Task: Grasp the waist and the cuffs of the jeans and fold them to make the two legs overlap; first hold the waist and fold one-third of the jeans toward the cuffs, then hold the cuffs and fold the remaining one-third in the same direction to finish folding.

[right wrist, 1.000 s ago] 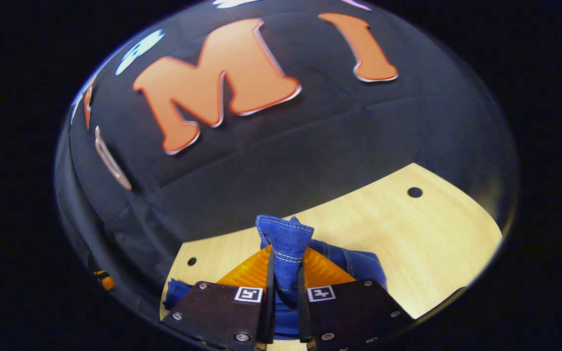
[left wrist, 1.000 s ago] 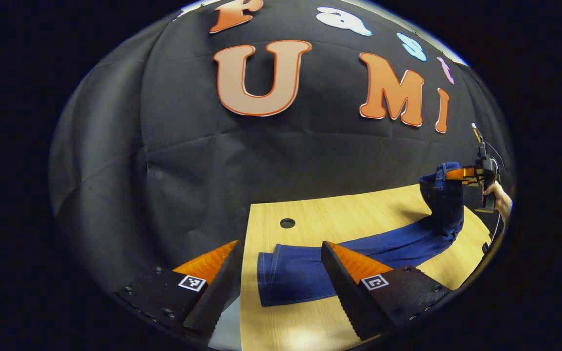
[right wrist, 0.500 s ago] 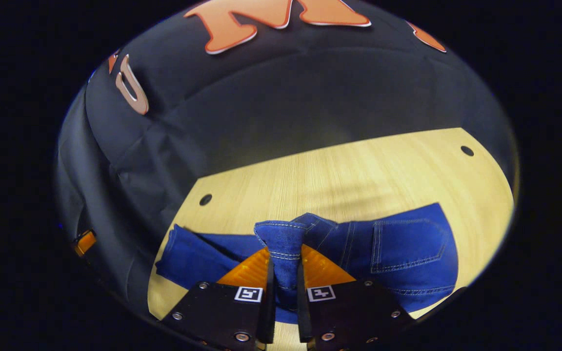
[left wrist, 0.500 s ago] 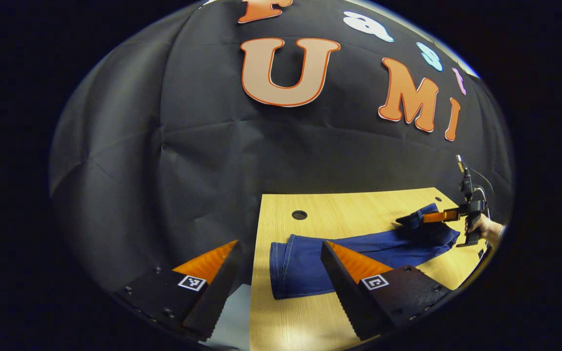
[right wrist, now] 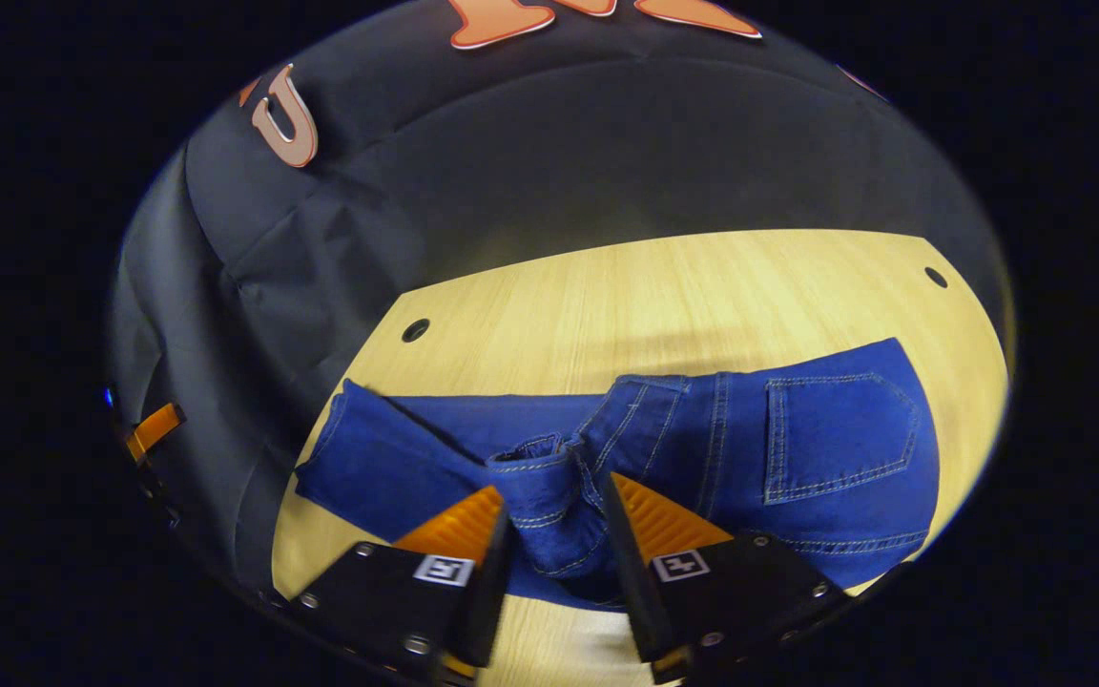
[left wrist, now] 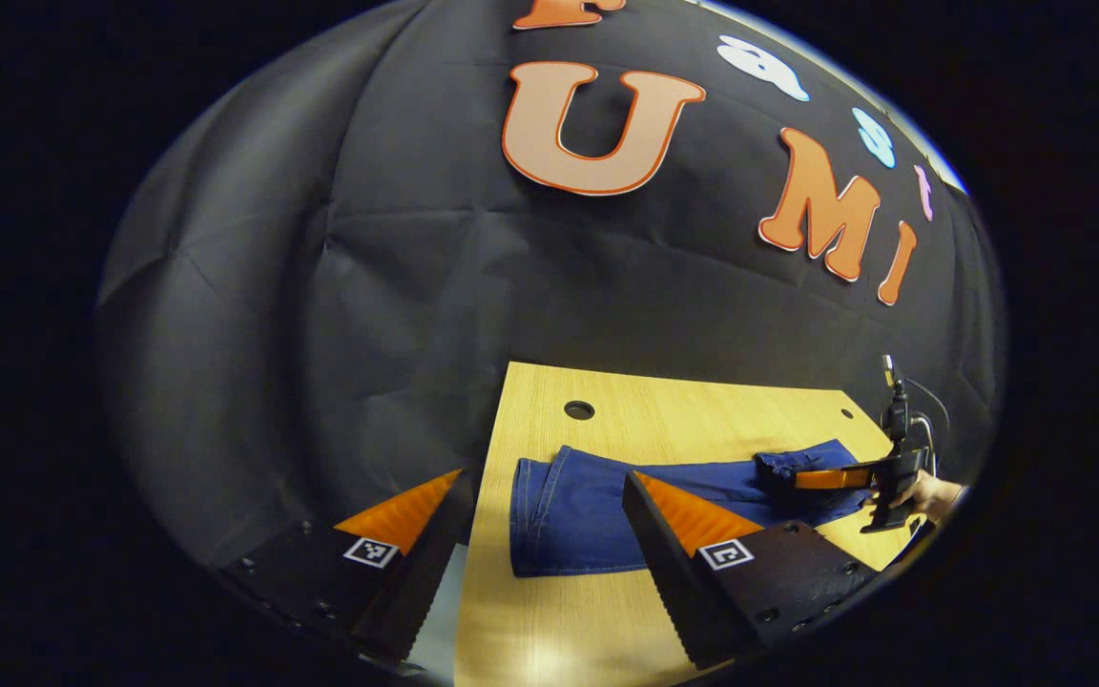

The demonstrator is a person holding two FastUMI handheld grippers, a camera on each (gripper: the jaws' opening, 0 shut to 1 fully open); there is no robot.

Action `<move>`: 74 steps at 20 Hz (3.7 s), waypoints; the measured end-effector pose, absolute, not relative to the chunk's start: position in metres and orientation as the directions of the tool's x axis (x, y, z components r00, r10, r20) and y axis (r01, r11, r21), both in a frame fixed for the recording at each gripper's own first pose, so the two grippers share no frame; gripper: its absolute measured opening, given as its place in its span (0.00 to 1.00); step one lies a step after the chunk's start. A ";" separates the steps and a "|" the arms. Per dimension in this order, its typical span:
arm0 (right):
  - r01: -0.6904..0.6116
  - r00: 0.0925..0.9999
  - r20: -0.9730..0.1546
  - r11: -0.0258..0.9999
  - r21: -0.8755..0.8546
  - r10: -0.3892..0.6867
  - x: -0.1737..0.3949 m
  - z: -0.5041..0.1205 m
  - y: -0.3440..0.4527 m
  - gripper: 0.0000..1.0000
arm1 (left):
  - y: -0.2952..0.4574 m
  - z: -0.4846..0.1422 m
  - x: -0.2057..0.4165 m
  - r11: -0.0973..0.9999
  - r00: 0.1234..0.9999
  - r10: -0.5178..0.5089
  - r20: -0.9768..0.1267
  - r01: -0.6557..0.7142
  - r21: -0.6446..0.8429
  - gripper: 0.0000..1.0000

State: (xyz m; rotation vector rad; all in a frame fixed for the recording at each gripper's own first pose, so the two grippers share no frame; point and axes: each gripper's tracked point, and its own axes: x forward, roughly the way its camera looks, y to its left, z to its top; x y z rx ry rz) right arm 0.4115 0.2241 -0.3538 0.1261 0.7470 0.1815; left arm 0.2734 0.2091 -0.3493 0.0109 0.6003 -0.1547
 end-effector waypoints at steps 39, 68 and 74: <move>0.127 0.803 -0.589 0.941 0.315 0.088 0.398 -0.245 0.059 0.98 | 0.167 -0.544 0.314 0.701 0.656 -0.033 -0.754 -0.523 -0.485 0.95; 0.126 0.893 -0.447 0.924 0.362 0.053 0.360 -0.171 -0.062 0.97 | -0.110 -0.310 0.329 0.988 0.847 -0.150 -0.511 0.108 -0.110 0.07; 0.205 0.883 -0.470 0.897 0.392 0.004 0.323 -0.185 -0.124 0.97 | -0.240 -0.333 0.314 0.956 0.784 -0.277 -0.555 0.283 -0.076 0.07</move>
